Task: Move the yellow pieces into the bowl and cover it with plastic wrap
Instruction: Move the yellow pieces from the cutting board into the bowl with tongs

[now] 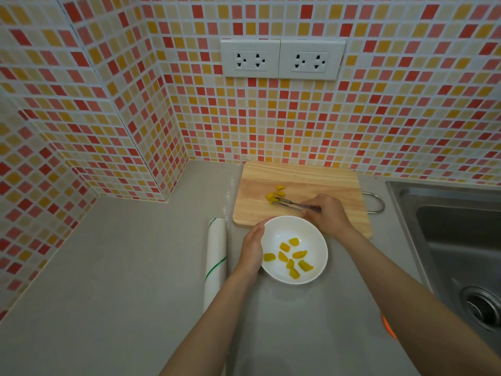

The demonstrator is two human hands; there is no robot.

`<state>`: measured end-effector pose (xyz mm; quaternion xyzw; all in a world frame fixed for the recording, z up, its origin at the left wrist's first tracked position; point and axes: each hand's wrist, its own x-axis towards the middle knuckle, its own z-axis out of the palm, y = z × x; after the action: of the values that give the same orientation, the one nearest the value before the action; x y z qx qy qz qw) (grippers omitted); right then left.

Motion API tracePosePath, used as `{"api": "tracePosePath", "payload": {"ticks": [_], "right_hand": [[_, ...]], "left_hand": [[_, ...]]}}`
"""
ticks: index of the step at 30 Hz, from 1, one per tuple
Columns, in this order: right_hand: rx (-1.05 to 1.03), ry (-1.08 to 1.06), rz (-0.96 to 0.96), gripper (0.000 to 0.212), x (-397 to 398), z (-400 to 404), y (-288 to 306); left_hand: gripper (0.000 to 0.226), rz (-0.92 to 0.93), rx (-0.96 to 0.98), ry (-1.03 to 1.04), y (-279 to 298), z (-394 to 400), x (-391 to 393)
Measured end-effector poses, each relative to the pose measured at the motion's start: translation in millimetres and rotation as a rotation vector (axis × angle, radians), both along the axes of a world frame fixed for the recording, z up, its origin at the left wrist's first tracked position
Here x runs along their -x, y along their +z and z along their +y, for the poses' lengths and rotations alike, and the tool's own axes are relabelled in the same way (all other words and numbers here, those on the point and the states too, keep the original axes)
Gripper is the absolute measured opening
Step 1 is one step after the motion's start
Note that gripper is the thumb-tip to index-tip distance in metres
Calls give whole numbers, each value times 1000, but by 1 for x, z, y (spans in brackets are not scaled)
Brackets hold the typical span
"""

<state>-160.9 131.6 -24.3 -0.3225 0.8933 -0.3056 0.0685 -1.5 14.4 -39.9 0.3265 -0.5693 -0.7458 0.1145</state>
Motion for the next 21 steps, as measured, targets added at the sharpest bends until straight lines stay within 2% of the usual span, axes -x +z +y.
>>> {"api": "tracePosePath", "payload": {"ticks": [6, 9, 12, 17, 21], "right_hand": [[147, 90, -59, 21, -23, 33, 27], [76, 160, -144, 25, -32, 53, 40], [-8, 195, -138, 33, -35, 59, 49], [45, 97, -10, 34, -20, 45, 47], [22, -17, 16, 35, -4, 22, 31]], "left_hand": [[31, 20, -10, -4, -2, -1, 0], [33, 34, -12, -18, -2, -1, 0], [31, 29, 4, -23, -1, -1, 0], [33, 16, 0, -16, -2, -1, 0], [33, 1, 7, -21, -3, -1, 1]]}}
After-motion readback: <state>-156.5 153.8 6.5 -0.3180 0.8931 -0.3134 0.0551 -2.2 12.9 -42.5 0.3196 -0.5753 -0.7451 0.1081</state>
